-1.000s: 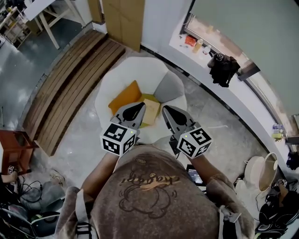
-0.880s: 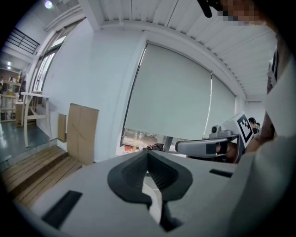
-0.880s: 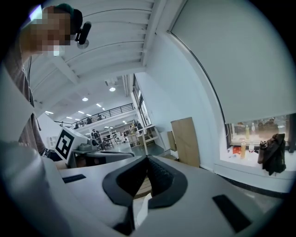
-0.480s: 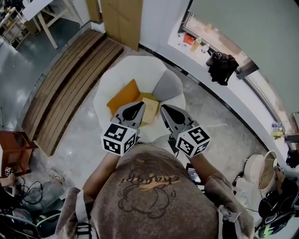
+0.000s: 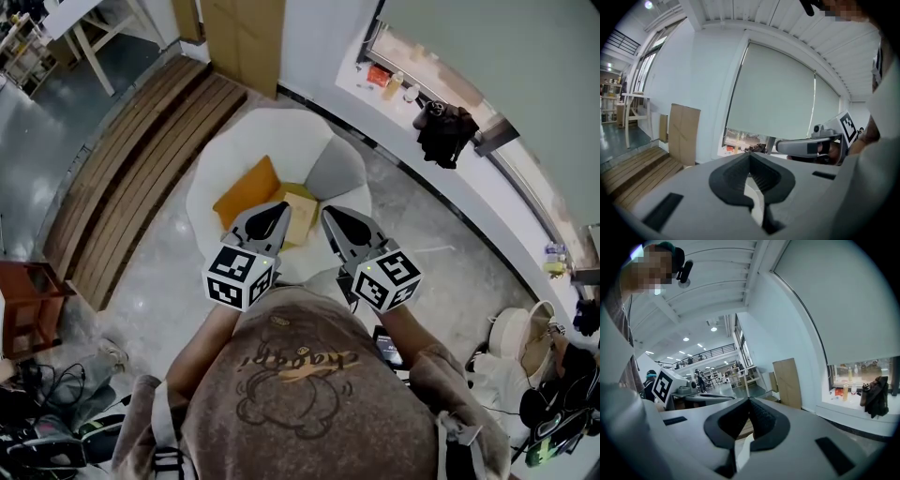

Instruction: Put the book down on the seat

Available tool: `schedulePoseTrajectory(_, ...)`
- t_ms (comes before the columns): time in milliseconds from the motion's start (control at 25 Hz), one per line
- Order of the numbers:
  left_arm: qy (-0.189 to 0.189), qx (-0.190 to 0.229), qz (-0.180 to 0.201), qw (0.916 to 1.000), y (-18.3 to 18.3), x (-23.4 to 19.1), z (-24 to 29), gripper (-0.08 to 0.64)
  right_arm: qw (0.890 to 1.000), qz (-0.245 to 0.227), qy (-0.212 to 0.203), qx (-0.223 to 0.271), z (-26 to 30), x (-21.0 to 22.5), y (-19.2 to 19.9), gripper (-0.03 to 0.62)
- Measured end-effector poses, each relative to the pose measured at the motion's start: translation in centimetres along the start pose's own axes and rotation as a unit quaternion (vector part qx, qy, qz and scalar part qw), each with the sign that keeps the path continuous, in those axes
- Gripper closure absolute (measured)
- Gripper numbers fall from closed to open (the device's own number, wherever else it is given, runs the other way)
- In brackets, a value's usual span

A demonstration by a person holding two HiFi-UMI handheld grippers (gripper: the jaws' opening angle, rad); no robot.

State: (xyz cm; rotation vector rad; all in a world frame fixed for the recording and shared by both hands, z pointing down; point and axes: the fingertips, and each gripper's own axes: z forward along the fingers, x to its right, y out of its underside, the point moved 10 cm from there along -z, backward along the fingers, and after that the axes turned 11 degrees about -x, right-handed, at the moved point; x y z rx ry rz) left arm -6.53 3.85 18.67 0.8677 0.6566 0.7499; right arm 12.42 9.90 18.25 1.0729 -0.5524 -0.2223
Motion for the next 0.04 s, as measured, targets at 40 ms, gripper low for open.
schedulePoseTrajectory(40,0.000,0.000,0.001,1.0000,0.10,0.05,0.07,0.557,1.000,-0.001,0.000,0.000,0.00,0.05,0.07,0.574)
